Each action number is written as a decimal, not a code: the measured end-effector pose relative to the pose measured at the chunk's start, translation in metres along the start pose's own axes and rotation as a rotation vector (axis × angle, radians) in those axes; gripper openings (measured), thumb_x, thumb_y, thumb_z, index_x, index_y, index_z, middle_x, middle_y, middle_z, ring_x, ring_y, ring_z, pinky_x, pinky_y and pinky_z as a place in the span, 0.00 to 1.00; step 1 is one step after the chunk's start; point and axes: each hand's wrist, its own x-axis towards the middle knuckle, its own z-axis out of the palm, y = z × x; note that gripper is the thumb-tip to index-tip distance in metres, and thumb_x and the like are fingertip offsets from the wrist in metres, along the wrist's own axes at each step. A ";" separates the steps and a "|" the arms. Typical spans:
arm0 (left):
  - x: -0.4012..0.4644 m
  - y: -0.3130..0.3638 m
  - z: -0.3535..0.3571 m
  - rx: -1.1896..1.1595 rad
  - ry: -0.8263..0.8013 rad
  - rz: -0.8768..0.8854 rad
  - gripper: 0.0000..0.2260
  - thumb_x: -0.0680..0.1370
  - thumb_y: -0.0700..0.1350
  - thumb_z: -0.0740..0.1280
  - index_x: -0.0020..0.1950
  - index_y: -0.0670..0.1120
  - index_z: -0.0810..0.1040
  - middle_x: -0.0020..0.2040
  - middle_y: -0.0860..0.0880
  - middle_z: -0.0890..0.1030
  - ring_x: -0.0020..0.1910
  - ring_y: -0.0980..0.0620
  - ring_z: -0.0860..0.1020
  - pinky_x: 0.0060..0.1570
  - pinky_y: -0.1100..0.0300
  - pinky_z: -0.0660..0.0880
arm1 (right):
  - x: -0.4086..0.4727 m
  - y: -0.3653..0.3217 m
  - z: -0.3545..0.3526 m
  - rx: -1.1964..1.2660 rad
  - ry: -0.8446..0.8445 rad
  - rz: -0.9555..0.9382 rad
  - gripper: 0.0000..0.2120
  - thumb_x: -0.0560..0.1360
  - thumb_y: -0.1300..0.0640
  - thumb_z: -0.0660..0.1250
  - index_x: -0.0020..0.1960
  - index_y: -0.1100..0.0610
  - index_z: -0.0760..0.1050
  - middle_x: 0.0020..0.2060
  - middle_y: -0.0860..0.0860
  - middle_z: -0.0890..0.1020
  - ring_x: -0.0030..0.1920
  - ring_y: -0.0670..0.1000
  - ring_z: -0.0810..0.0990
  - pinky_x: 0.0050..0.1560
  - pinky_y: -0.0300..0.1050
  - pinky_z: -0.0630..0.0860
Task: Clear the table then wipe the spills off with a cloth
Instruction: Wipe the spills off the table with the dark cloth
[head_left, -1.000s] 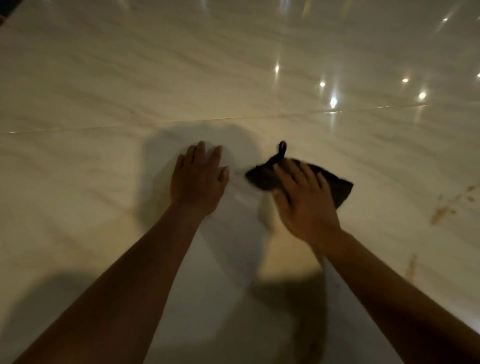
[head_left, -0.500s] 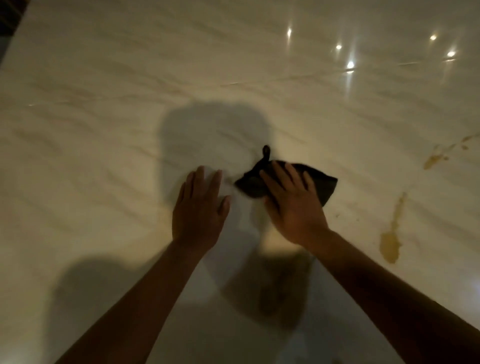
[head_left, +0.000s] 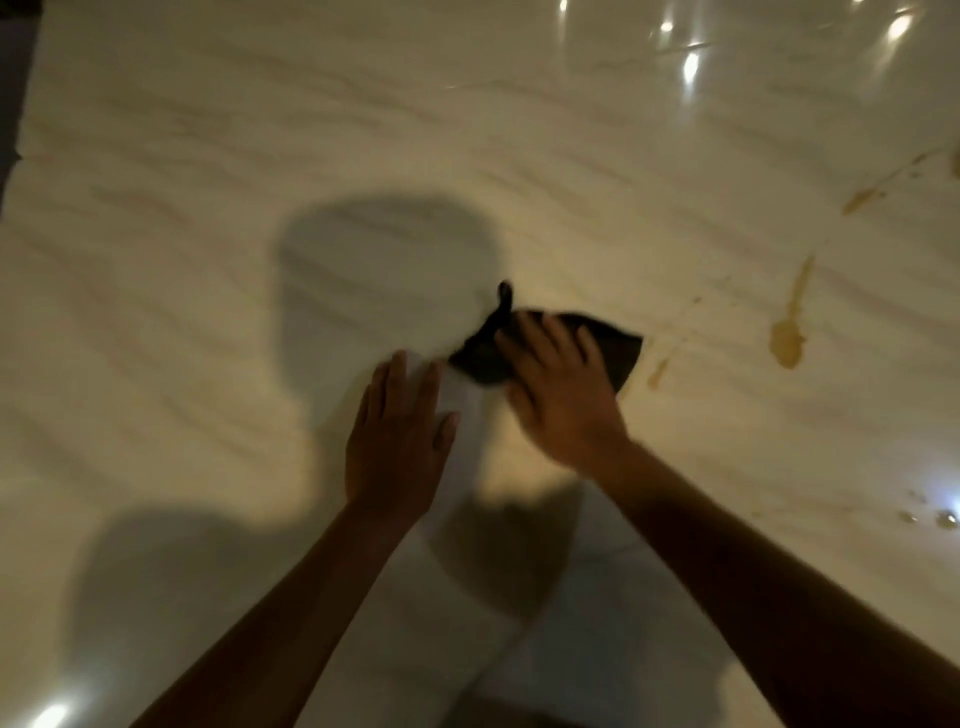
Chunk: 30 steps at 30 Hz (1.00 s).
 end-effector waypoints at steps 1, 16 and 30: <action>-0.011 -0.003 -0.003 -0.020 -0.009 0.005 0.25 0.82 0.57 0.55 0.79 0.53 0.65 0.80 0.41 0.63 0.77 0.38 0.62 0.69 0.45 0.69 | -0.024 -0.014 -0.002 0.003 -0.033 -0.038 0.25 0.82 0.45 0.53 0.78 0.49 0.61 0.78 0.52 0.61 0.78 0.58 0.57 0.75 0.62 0.54; -0.081 -0.010 -0.009 -0.039 -0.044 0.132 0.25 0.80 0.50 0.66 0.76 0.47 0.71 0.76 0.37 0.68 0.73 0.34 0.69 0.64 0.43 0.74 | -0.102 -0.069 -0.003 0.014 -0.006 0.138 0.26 0.82 0.44 0.53 0.78 0.47 0.60 0.78 0.51 0.62 0.78 0.57 0.57 0.75 0.62 0.54; -0.119 -0.026 -0.014 -0.068 -0.090 0.237 0.26 0.80 0.50 0.63 0.78 0.49 0.69 0.78 0.39 0.66 0.75 0.37 0.67 0.64 0.43 0.74 | -0.158 -0.105 -0.007 0.042 0.004 0.273 0.26 0.82 0.44 0.53 0.79 0.48 0.60 0.79 0.51 0.60 0.79 0.57 0.55 0.75 0.62 0.52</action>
